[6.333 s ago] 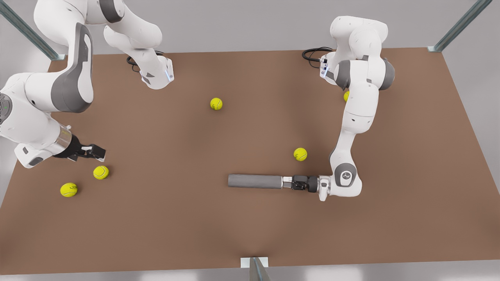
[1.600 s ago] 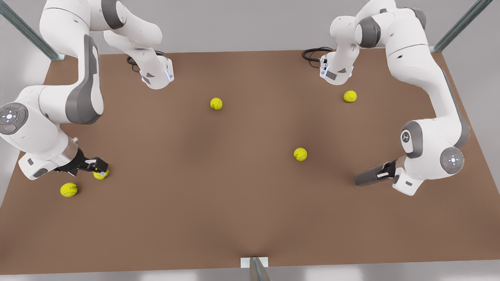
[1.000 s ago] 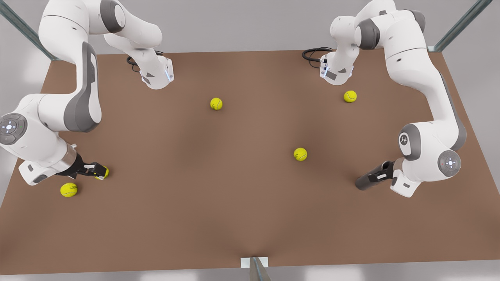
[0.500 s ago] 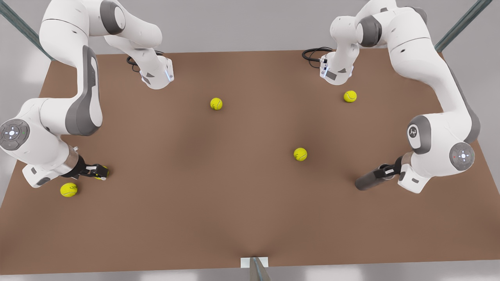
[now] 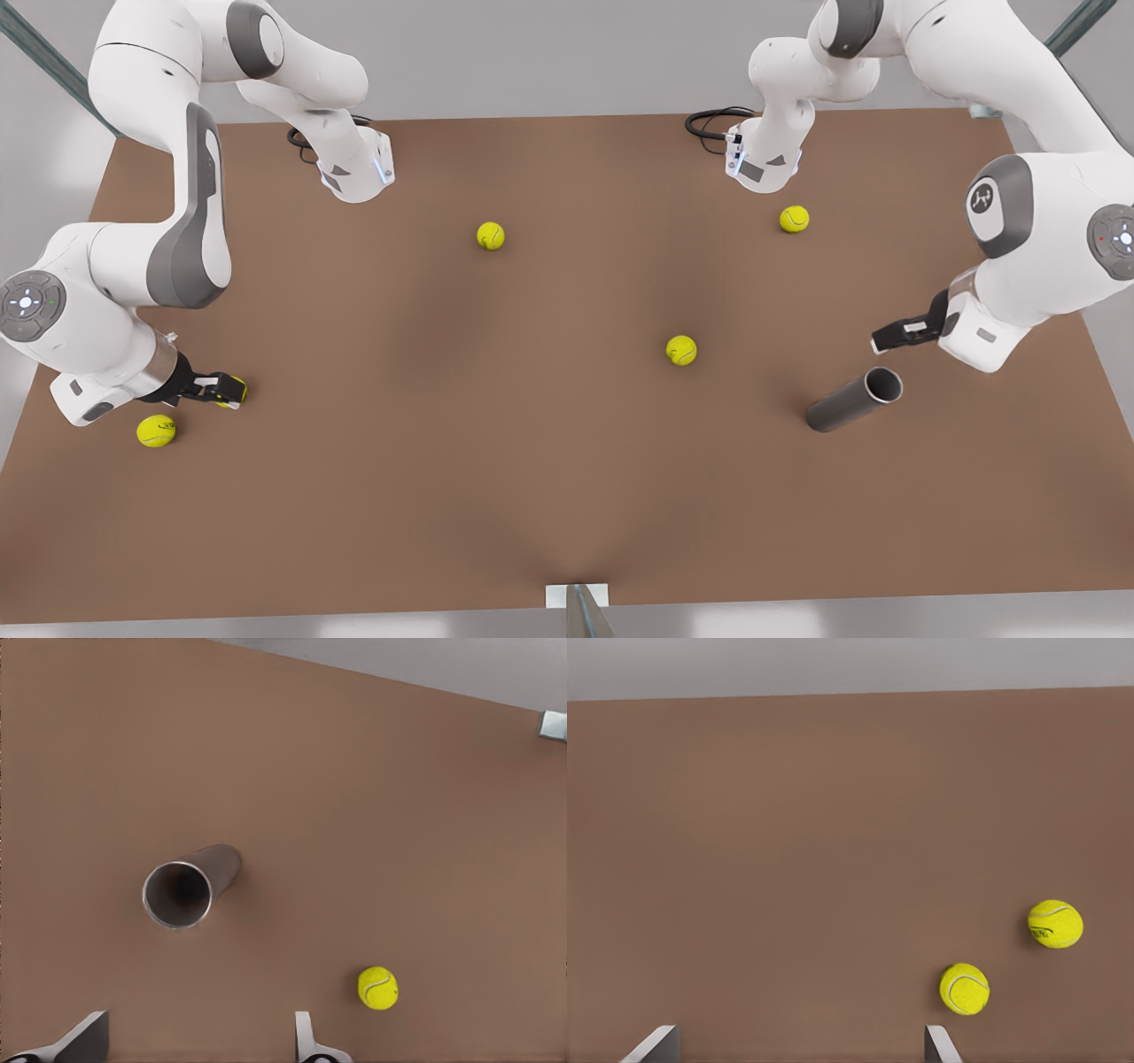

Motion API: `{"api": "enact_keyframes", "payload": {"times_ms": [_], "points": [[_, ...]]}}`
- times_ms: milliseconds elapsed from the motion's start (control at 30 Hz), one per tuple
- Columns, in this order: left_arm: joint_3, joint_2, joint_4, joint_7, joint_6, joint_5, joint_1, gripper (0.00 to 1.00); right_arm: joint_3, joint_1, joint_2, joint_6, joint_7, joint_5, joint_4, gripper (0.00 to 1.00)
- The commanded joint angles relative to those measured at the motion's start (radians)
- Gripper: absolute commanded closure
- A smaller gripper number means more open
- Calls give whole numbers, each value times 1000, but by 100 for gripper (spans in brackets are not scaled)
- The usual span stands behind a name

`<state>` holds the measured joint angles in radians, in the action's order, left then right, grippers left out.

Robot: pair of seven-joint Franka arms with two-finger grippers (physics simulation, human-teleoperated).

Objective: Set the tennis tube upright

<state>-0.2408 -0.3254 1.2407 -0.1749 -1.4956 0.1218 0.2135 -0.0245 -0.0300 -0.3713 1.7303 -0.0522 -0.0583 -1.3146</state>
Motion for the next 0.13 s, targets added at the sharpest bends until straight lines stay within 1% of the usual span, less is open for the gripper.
{"api": "enact_keyframes", "payload": {"times_ms": [0,100], "points": [[0,0,0,0,0,-16,0,0,0,1,0,0,0,0,0,0],[6,0,17,2,-2,-16,-2,0,0,-1,0,0,0,0,0,0]]}}
